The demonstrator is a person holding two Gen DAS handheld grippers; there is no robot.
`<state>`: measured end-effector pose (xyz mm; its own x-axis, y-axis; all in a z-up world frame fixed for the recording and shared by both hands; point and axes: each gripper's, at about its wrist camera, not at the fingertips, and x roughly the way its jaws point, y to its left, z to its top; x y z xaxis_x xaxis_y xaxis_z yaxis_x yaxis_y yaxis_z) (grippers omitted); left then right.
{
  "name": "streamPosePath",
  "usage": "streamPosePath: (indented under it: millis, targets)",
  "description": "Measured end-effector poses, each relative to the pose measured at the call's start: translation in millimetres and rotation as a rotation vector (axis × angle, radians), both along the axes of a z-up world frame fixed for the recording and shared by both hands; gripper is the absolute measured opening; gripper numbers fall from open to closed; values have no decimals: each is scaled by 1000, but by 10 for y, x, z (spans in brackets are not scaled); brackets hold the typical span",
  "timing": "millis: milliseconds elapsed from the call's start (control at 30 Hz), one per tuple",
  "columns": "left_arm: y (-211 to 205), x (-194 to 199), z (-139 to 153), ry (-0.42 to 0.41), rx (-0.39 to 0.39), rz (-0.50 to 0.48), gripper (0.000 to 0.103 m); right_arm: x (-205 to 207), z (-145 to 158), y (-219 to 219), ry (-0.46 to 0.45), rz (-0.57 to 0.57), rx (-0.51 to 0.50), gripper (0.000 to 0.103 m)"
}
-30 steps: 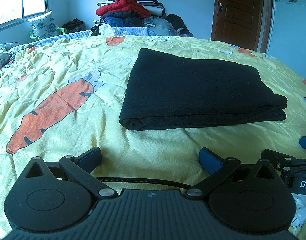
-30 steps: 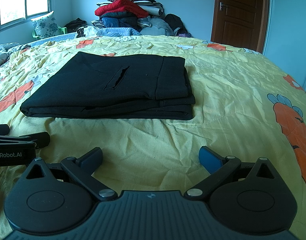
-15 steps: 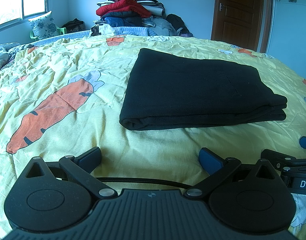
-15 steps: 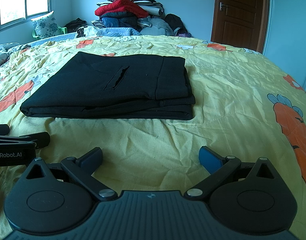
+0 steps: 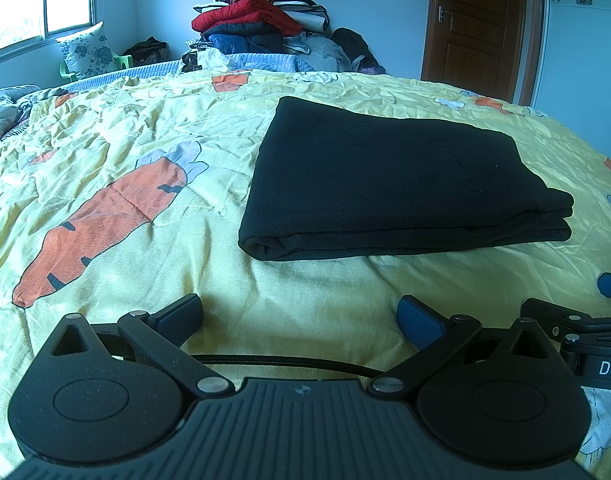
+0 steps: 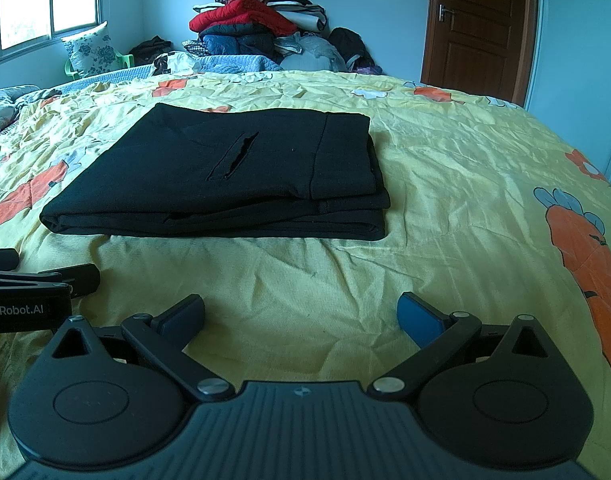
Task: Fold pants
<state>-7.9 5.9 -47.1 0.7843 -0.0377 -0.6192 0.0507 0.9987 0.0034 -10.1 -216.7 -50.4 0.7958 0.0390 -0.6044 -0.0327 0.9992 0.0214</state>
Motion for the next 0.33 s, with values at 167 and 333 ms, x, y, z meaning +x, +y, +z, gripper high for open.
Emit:
streamPosePath:
  millis: [167, 333]
  targets:
    - [0, 1, 0, 0, 0, 0, 103, -1, 0, 3, 0, 0, 0, 103]
    - [-1, 0, 0, 0, 0, 0, 103, -2, 0, 3, 0, 0, 0, 103]
